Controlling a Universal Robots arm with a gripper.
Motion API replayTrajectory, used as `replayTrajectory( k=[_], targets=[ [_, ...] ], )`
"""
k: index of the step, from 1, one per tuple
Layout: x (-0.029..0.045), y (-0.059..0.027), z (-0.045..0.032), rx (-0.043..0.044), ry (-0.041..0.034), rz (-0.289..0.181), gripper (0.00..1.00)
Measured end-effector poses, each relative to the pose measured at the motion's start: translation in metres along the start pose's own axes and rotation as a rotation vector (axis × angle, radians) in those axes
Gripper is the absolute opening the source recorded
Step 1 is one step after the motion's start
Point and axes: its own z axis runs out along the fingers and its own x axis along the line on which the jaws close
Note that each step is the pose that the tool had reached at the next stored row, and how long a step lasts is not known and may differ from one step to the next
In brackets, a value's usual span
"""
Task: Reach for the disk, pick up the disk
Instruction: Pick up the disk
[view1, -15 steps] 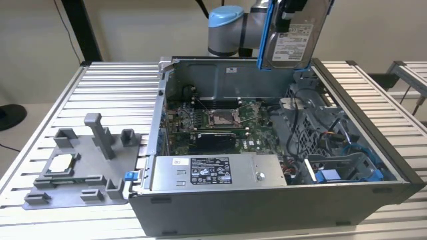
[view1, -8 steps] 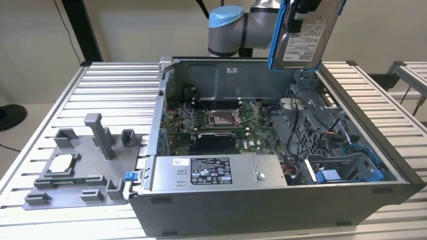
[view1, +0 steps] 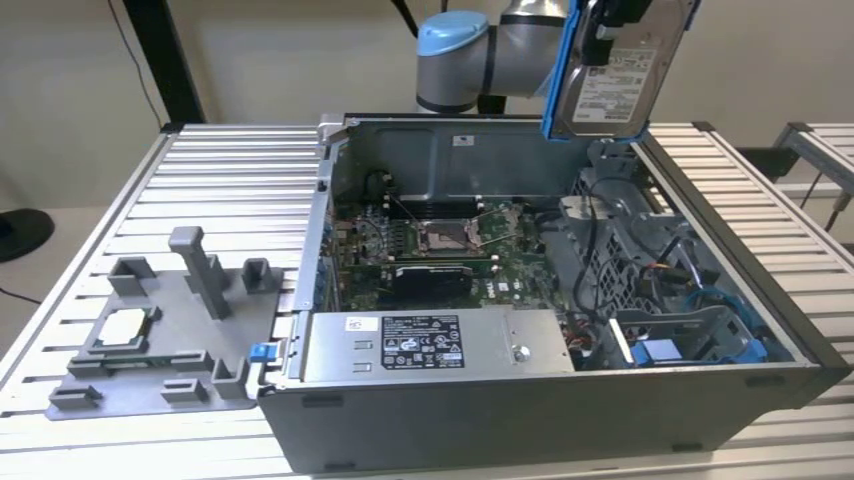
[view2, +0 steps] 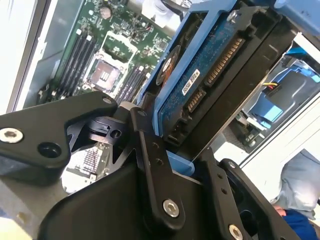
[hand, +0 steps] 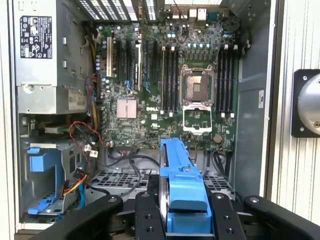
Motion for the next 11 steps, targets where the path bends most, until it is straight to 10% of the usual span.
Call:
replayTrajectory(
  k=[11],
  targets=[
    [-0.0002, -0.0119, 0.0000, 0.0000, -0.0002, 0.000, 0.00]
  ],
)
